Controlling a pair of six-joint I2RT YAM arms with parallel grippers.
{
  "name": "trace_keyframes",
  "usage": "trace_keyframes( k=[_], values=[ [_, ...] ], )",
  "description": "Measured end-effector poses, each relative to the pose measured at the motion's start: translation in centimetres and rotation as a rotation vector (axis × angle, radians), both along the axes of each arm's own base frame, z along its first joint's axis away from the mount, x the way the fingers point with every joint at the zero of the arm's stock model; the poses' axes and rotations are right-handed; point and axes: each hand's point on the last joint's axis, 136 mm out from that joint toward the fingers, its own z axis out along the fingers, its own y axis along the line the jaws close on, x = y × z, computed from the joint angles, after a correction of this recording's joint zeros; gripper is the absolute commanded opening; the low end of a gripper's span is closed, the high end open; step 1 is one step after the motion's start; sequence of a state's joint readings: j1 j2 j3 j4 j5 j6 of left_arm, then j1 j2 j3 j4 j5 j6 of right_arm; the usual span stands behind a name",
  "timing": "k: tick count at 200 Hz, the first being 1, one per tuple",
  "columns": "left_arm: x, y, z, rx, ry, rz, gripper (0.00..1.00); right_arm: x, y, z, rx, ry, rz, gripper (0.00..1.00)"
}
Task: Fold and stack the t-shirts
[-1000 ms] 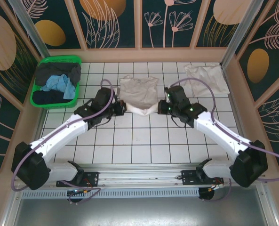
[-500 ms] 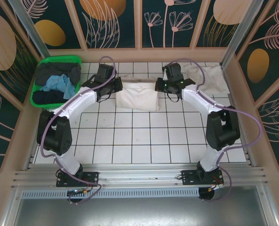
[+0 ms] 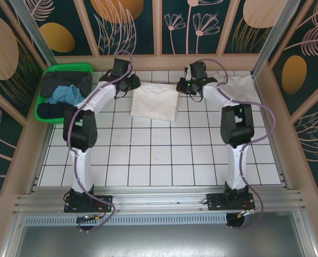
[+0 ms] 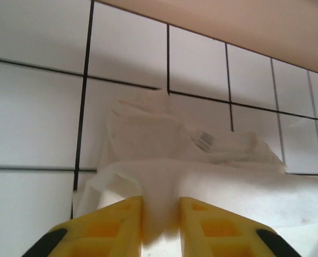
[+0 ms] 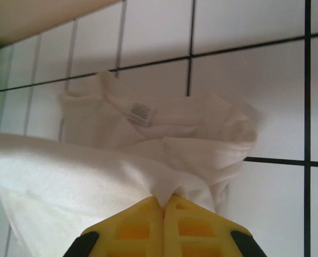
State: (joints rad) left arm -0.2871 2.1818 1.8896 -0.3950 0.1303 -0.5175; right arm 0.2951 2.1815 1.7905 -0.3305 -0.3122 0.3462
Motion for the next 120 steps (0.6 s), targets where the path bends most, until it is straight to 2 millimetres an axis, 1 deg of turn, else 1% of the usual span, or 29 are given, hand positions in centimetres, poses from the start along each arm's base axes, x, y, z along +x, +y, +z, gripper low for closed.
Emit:
trace_keyframes(
  k=[5,12,19,23,30,34,40,50,57,64,68,83,99,112,120],
  values=[
    [0.6,0.1,-0.3,0.001,0.004,0.007,0.37,0.2,-0.1,-0.7,-0.001,0.013,-0.002,0.08],
    [1.4,0.4,-0.8,0.012,0.010,0.013,0.39,0.7,-0.4,-1.7,-0.004,0.032,-0.007,0.10],
    [2.1,0.7,-1.2,0.021,0.014,0.019,0.45,1.2,-0.6,-2.6,-0.009,0.050,-0.013,0.14],
    [2.5,0.9,-1.3,0.027,0.015,0.022,0.48,1.5,-0.8,-3.0,-0.010,0.057,-0.017,0.19],
    [3.1,1.4,-1.5,0.041,0.013,0.030,0.50,2.0,-1.0,-3.6,-0.015,0.065,-0.025,0.30],
    [3.3,1.5,-1.6,0.049,0.016,0.033,0.51,2.3,-1.2,-3.9,-0.017,0.073,-0.034,0.33],
    [3.6,1.8,-1.5,0.059,0.014,0.037,0.51,2.7,-1.4,-4.1,-0.026,0.073,-0.036,0.34],
    [3.9,2.2,-1.2,0.069,0.008,0.034,0.47,3.3,-1.9,-4.0,-0.041,0.068,-0.048,0.36],
    [3.8,2.2,-1.1,0.069,0.005,0.023,0.46,3.5,-2.2,-3.9,-0.052,0.064,-0.058,0.41],
    [3.8,2.0,-1.0,0.062,-0.005,0.006,0.47,3.6,-2.5,-3.8,-0.065,0.057,-0.067,0.48],
    [3.6,1.8,-1.1,0.055,-0.004,-0.005,0.48,3.7,-2.8,-3.6,-0.070,0.053,-0.079,0.50],
    [2.7,0.9,-1.9,0.040,0.007,-0.057,0.50,3.8,-3.3,-3.3,-0.102,0.028,-0.099,0.51],
    [2.0,-0.8,-3.0,0.033,0.023,-0.117,0.50,2.8,-3.6,-3.2,-0.132,0.015,-0.115,0.50],
    [2.2,-2.5,-3.6,0.024,0.023,-0.161,0.50,1.6,-3.0,-2.8,-0.137,-0.006,-0.107,0.50],
    [2.8,-3.4,-4.0,0.021,0.014,-0.180,0.50,1.0,-2.3,-2.4,-0.131,-0.021,-0.093,0.47]
  ],
)
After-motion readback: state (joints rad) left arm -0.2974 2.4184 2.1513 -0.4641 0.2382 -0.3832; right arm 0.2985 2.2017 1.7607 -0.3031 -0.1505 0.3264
